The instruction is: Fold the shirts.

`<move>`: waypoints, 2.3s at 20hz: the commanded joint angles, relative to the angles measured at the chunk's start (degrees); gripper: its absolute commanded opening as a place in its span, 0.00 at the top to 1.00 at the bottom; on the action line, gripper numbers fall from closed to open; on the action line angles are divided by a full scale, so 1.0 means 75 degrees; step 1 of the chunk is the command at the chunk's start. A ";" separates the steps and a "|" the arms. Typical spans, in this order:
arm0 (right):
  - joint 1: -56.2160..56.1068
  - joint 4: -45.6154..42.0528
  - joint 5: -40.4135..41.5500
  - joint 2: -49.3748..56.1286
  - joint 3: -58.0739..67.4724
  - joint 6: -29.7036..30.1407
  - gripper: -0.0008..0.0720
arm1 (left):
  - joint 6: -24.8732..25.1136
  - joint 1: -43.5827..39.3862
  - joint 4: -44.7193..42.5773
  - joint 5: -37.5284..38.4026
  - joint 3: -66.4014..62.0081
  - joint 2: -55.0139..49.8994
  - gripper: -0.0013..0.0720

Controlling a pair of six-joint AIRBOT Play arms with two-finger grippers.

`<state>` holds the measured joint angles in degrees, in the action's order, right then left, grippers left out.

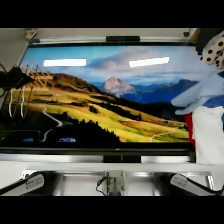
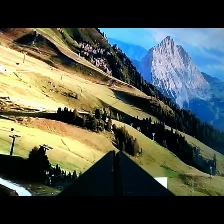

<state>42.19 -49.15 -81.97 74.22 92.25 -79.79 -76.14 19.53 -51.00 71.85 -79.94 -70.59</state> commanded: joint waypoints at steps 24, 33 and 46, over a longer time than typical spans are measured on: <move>0.1568 -0.6408 -0.2868 -0.0752 -0.1262 -0.1268 0.90 | 0.0102 -0.0006 0.0000 -0.0041 0.0000 0.0003 0.93; 0.2326 -0.6062 -0.0758 -0.1614 -0.5004 -0.1740 0.14 | 0.0154 -0.0006 0.0000 -0.0064 0.0000 0.0003 0.93; -0.3751 -0.5616 0.2588 -0.1084 -0.0586 -0.2404 0.15 | -0.1291 -0.3797 -0.6816 0.1279 -0.2261 -0.1620 0.93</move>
<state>31.31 -87.53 -68.27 63.55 83.74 -89.93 -80.09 1.61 -78.13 74.00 -89.62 -77.03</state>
